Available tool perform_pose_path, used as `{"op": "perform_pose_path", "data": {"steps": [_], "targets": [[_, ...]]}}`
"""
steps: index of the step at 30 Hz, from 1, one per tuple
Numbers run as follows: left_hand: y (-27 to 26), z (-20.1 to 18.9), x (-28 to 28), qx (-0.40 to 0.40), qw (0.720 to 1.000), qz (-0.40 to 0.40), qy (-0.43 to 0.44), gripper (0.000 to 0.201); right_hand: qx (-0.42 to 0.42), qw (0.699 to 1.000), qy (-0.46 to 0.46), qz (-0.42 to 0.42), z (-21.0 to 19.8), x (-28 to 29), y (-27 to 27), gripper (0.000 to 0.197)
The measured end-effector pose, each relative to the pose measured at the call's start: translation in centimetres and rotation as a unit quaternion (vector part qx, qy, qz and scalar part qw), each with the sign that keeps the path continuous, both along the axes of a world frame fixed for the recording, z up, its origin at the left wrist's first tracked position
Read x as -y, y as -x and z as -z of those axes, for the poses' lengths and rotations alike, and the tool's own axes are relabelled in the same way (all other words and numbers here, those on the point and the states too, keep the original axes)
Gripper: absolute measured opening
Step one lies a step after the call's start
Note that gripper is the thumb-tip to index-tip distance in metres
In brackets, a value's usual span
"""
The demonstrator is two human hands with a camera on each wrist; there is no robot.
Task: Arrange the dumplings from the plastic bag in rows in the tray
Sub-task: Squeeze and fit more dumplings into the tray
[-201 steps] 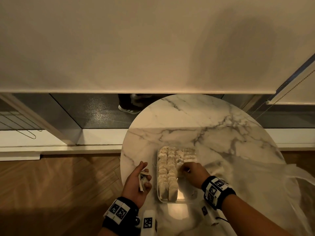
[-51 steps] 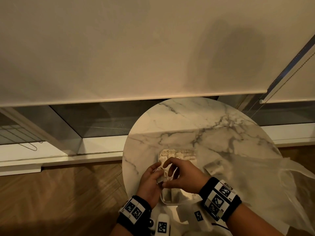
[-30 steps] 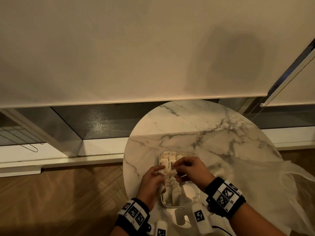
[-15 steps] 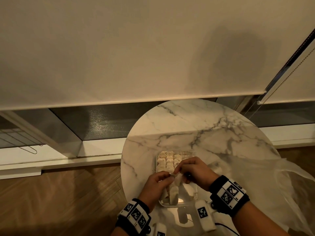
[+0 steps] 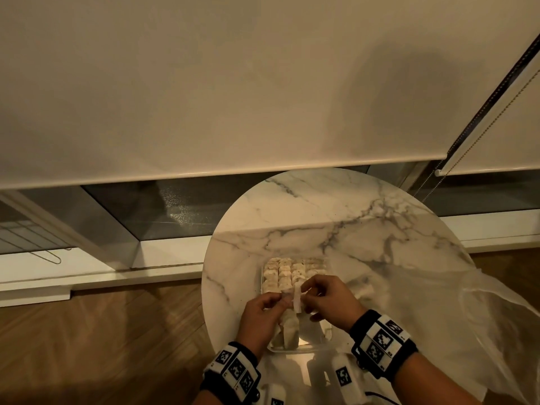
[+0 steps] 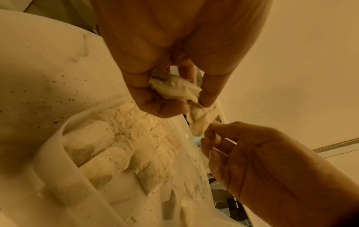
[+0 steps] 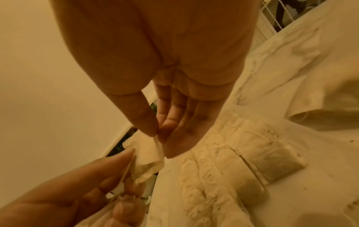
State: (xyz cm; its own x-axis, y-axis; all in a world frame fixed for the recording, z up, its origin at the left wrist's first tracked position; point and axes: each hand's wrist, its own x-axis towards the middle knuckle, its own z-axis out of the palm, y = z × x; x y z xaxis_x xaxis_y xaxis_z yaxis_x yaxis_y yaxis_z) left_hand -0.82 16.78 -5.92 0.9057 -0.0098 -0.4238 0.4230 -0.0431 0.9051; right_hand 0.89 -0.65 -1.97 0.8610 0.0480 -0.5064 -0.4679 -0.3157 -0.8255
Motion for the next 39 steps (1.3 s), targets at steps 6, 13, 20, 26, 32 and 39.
{"op": "perform_pose_path", "data": {"steps": [6,13,20,26,32,39], "targets": [[0.2,0.1,0.3,0.028,0.998,0.050,-0.019,0.014,-0.005,0.999,-0.030,-0.015,0.4,0.2,0.5,0.036],[0.4,-0.4,0.6,0.033,0.998,0.046,-0.030,0.009,-0.012,0.999,-0.051,-0.008,1.4,0.7,0.6,0.019],[0.2,-0.8,0.4,-0.060,0.995,-0.011,0.074,0.011,0.038,0.998,-0.038,-0.032,1.6,0.4,0.9,0.016],[-0.6,-0.8,-0.5,-0.131,0.970,-0.084,0.189,0.019,0.040,0.998,-0.026,-0.038,2.3,0.5,0.7,0.004],[-0.9,-1.0,-0.7,-0.147,0.965,-0.067,0.206,0.020,0.002,1.000,-0.019,0.024,1.9,-0.5,0.3,0.032],[-1.4,-0.6,-1.2,-0.143,0.965,-0.080,0.206,0.018,0.022,0.998,0.001,0.067,1.9,0.0,-0.7,0.027]]}}
